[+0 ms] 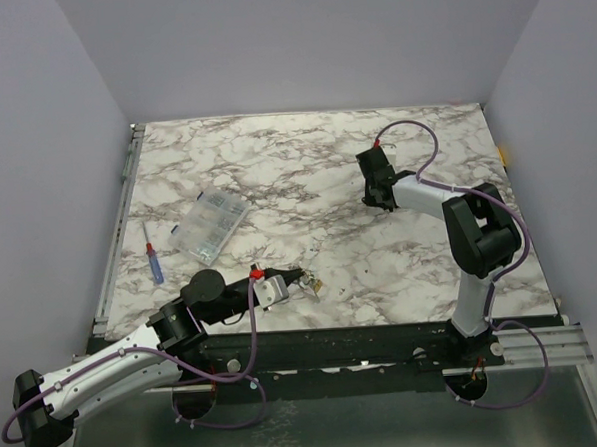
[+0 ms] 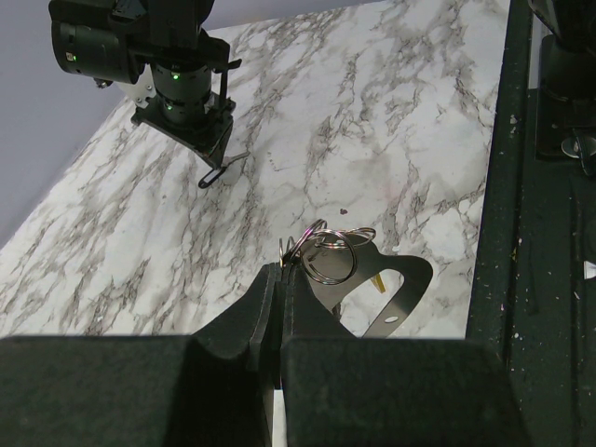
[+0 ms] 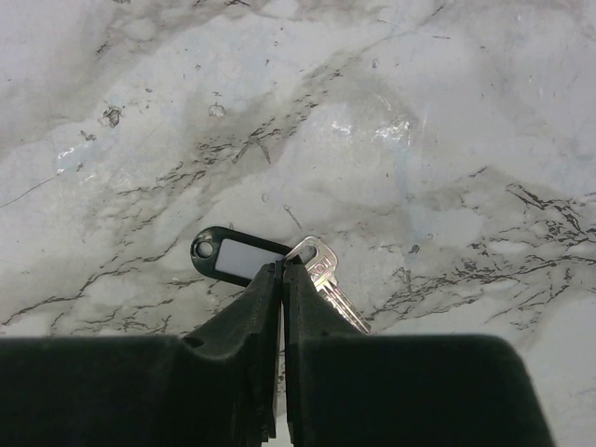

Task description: Put the keys on the keyring

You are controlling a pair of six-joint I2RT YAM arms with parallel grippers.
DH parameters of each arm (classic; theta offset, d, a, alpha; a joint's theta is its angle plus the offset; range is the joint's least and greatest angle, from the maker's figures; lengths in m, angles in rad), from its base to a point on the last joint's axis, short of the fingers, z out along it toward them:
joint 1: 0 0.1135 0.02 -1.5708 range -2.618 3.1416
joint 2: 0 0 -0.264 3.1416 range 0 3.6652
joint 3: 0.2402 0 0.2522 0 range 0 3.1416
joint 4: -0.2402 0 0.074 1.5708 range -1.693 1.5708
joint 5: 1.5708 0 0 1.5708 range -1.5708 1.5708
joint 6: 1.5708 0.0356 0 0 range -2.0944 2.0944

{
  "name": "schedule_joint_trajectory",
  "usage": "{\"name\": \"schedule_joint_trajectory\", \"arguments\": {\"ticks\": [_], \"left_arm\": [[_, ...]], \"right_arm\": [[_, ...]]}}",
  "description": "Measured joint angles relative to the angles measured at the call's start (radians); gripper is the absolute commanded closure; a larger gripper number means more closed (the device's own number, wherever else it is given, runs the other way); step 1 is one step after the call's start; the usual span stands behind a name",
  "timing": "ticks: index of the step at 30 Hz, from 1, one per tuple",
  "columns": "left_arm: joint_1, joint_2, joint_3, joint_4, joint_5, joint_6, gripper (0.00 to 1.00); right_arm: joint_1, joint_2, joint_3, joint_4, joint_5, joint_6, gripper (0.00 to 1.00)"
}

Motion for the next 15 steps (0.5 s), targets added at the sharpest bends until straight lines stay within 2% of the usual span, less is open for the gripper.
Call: {"name": "schedule_joint_trajectory", "arguments": {"ticks": [4, 15], "left_arm": [[0.000, 0.000, 0.000, 0.000, 0.000, 0.000, 1.00], [0.000, 0.000, 0.000, 0.000, 0.000, 0.000, 1.00]], "right_arm": [[0.000, 0.000, 0.000, 0.000, 0.005, -0.002, 0.99], [0.000, -0.019, -0.008, 0.003, 0.013, -0.027, 1.00]]}}
